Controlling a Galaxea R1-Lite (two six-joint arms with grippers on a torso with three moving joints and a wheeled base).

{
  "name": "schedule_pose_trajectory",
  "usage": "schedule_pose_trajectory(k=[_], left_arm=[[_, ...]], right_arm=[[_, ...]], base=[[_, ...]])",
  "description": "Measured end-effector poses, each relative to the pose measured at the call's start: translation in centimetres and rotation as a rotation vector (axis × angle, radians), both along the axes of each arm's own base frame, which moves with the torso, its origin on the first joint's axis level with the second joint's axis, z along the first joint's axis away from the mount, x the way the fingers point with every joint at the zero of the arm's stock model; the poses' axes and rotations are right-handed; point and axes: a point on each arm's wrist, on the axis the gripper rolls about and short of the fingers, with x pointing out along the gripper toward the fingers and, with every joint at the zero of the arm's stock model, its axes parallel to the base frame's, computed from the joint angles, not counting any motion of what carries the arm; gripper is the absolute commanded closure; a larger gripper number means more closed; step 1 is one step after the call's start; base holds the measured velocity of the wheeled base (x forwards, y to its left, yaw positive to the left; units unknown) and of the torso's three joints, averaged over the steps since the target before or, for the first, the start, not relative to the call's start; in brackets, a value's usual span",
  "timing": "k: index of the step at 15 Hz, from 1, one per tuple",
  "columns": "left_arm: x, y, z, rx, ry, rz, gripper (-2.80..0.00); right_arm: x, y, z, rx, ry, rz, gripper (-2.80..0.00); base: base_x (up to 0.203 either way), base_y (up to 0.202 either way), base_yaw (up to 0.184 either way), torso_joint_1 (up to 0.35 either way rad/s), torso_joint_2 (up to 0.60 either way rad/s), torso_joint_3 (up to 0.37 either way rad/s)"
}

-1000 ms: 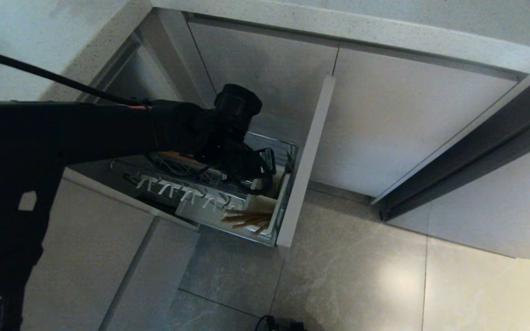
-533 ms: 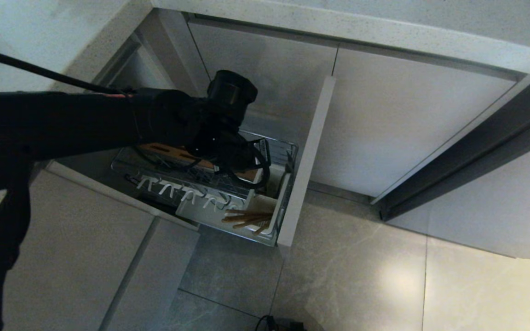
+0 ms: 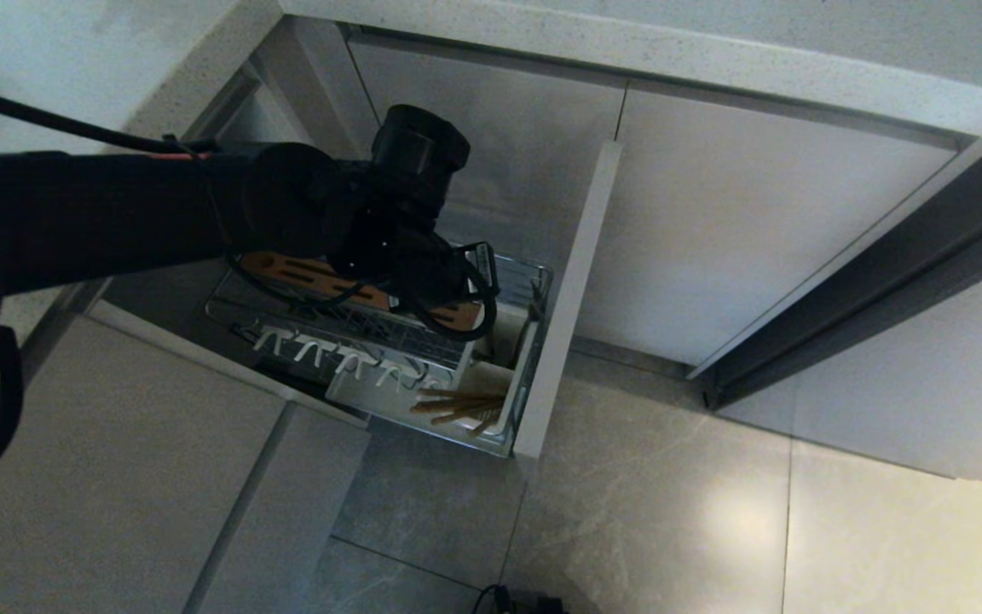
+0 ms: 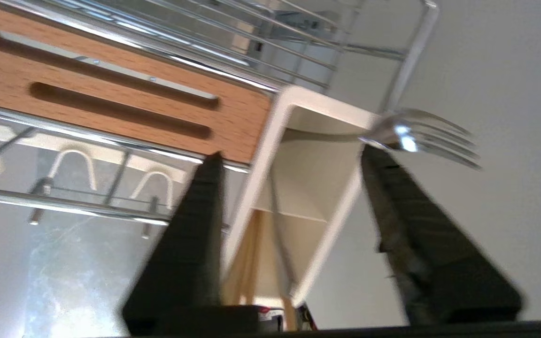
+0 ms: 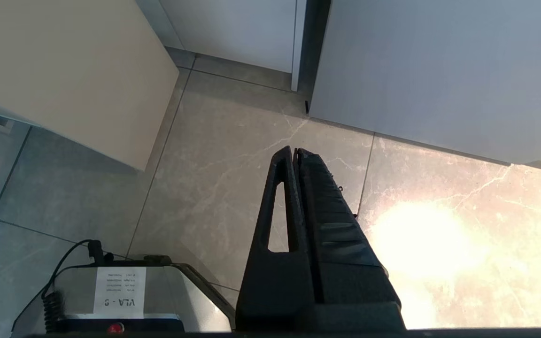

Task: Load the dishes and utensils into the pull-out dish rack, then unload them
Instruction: Take the fork out of the cupboard

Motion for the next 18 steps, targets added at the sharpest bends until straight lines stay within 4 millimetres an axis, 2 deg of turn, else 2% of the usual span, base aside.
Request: schedule_pose_trajectory(k=[10, 18], left_arm=[[-1.4, -0.2, -0.8, 0.060, 0.105, -0.030, -2.80], [-0.9, -0.9, -1.9, 0.076, 0.123, -0.035, -2.80]], right_arm=[[0.0, 0.0, 0.0, 0.000, 0.000, 0.000, 0.00], [0.0, 0.0, 0.0, 0.000, 0.000, 0.000, 0.00]], base=[[0.000, 0.000, 0.000, 0.000, 0.00, 0.000], [0.000, 0.000, 0.000, 0.000, 0.00, 0.000]])
